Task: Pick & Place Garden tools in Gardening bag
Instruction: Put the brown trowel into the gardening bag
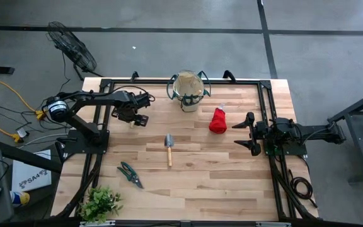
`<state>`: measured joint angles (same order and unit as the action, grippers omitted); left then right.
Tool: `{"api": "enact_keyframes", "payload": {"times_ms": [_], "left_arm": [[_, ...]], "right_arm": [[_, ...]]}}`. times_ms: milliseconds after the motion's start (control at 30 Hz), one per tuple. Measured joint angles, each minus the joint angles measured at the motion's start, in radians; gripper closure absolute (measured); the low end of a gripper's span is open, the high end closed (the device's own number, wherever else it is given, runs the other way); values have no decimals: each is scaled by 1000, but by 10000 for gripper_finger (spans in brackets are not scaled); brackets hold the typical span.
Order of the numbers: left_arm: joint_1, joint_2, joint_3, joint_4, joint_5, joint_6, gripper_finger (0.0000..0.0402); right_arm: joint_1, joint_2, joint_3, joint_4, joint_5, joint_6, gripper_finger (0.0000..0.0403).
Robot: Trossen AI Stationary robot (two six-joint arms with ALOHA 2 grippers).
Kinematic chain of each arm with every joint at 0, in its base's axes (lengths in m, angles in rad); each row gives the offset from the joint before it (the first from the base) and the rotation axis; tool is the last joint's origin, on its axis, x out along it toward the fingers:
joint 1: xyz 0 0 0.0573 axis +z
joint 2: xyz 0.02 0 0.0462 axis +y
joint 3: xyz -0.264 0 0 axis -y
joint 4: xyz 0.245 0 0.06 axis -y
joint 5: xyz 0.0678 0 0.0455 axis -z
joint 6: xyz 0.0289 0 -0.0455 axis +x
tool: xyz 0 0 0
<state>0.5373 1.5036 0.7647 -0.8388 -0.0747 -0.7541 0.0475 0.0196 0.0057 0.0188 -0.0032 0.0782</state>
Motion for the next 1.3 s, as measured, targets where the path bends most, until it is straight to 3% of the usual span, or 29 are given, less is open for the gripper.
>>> {"api": "enact_keyframes", "payload": {"times_ms": [733, 1300], "left_arm": [[107, 16, 0, 87, -51, 80, 178], [141, 68, 2, 112, -2, 78, 179]], "right_arm": [[0, 0, 0, 0, 0, 0, 92], [0, 0, 0, 0, 0, 0, 92]]}}
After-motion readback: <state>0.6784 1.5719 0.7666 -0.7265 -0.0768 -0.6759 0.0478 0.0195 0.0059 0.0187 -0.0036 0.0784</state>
